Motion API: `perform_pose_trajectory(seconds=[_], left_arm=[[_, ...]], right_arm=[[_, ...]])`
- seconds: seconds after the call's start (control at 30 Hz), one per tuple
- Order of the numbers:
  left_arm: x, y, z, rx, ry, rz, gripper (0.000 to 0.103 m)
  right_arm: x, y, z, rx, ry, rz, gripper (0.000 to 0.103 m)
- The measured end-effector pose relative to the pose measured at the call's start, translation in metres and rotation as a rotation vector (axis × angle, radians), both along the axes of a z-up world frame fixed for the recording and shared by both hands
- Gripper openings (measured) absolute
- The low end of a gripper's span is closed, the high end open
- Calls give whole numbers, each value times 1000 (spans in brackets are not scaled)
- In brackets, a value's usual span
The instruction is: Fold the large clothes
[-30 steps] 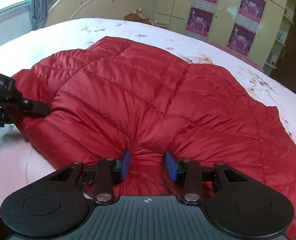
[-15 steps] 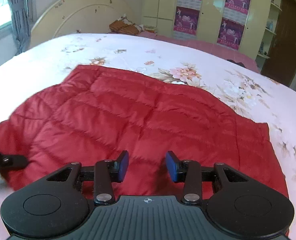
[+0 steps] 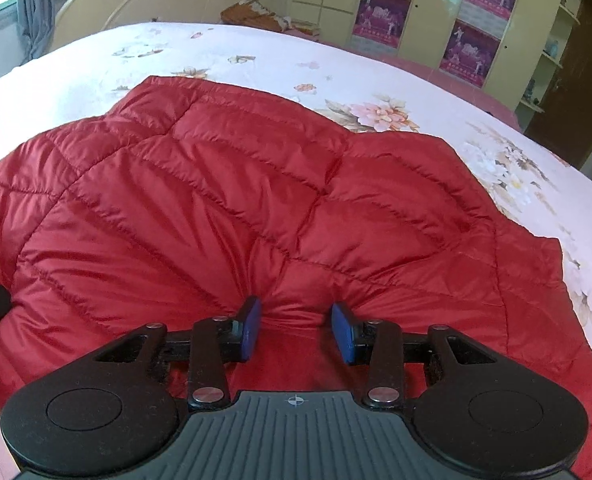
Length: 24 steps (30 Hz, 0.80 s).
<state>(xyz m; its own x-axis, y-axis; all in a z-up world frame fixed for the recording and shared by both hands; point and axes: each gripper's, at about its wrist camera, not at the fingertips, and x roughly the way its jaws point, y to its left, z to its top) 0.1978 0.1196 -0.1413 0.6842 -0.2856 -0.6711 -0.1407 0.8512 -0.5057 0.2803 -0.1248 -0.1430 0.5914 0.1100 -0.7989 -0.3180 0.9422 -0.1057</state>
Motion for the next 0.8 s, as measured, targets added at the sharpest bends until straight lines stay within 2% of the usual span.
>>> perform_pose_trajectory(seconds=[0.17,0.3,0.57,0.67,0.8], left_arm=[[-6,-8,15,44,-59,-16,24],[-11,-23,36,113,-140,-48,23],[-12,-79,84,247,-268,-166,22],[-14,-109,99,313,-312,-235,22],[-15,-147,108,351,-347,-323,22]], right_arm=[[0,-2,0,17,4,5,40],[3,-8,1,49,16,15,40],[12,-22,3,121,40,58,40],[12,-40,17,182,40,33,40],[-15,-90,48,230,-13,-23,40]])
